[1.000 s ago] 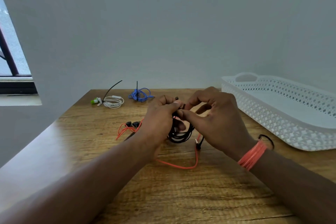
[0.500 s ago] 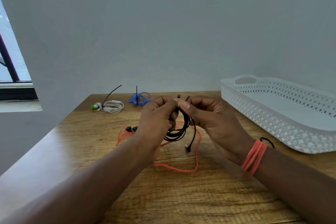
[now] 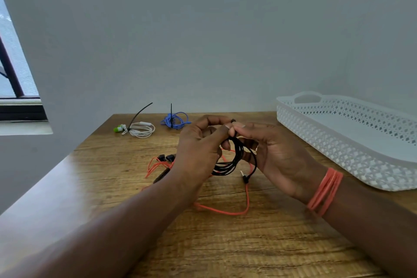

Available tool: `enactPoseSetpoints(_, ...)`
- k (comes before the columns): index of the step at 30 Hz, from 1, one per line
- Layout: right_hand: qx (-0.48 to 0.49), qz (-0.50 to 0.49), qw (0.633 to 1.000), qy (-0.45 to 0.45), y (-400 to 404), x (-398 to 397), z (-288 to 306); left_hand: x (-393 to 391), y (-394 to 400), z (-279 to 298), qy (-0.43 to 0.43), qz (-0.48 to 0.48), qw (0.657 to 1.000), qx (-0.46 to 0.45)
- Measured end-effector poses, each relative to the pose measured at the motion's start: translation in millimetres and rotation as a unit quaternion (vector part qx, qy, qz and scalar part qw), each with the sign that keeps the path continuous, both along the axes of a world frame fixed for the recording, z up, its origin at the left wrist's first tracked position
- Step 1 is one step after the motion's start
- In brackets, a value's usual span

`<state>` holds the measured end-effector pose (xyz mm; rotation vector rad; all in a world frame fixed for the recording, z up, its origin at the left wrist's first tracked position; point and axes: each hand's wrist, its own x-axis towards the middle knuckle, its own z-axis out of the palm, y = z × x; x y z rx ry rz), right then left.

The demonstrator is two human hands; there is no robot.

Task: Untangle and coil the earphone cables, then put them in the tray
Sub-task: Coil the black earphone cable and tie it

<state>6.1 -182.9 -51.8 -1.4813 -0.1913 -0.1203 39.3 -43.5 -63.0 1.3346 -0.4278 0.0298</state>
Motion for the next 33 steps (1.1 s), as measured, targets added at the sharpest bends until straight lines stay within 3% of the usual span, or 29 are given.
enactPoseSetpoints(15, 0.01, 0.001, 1.0, 0.007, -3.1, 2.1, 0.4, 0.2, 0.2, 0.7, -0.062, -0.008, 0.998, 0.025)
enactPoseSetpoints(22, 0.026, -0.003, 0.999, 0.026, -4.1, 5.2, -2.9, 5.9, 4.6, 0.7, -0.141, 0.021, 0.986, 0.085)
enactPoseSetpoints(27, 0.06, 0.001, 0.996, 0.066, -5.5, 5.3, -1.4, 4.9, 9.1, 4.8, -0.168, 0.029, 0.978, 0.122)
enactPoseSetpoints(33, 0.037, 0.009, 0.995, 0.093, -7.6, 3.6, 0.6, 5.7, 9.9, 2.7, -0.184, 0.037, 0.97, 0.153)
